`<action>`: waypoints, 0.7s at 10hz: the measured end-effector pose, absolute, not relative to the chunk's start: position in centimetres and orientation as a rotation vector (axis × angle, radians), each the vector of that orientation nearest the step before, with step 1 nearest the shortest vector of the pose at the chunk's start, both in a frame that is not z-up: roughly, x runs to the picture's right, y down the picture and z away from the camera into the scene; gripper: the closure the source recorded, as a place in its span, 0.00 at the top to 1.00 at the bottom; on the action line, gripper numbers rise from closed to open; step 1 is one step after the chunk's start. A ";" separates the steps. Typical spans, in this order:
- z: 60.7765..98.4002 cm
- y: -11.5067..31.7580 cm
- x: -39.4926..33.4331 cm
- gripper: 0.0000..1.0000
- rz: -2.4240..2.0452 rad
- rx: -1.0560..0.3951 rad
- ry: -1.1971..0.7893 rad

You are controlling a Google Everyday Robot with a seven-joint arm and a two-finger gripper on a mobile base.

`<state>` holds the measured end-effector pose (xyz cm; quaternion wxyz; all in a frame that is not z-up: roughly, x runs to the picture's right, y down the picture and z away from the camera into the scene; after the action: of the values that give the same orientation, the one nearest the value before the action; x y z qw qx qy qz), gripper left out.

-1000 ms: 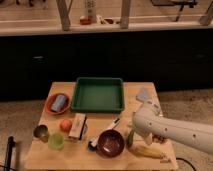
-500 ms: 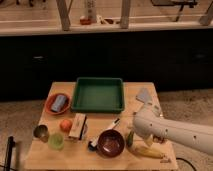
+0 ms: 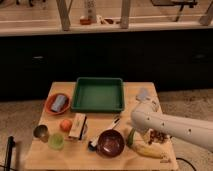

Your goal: Place pepper in tray

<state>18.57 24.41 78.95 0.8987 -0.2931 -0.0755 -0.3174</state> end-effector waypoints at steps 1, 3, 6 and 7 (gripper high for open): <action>79.3 24.4 18.4 0.80 -0.637 -0.614 -0.160; 79.6 24.6 18.1 0.80 -0.615 -0.625 -0.164; 80.5 25.2 17.9 0.79 -0.588 -0.653 -0.172; 81.3 25.7 17.8 0.73 -0.575 -0.666 -0.173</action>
<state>17.80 25.66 81.27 0.9012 -0.3220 -0.0836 -0.2778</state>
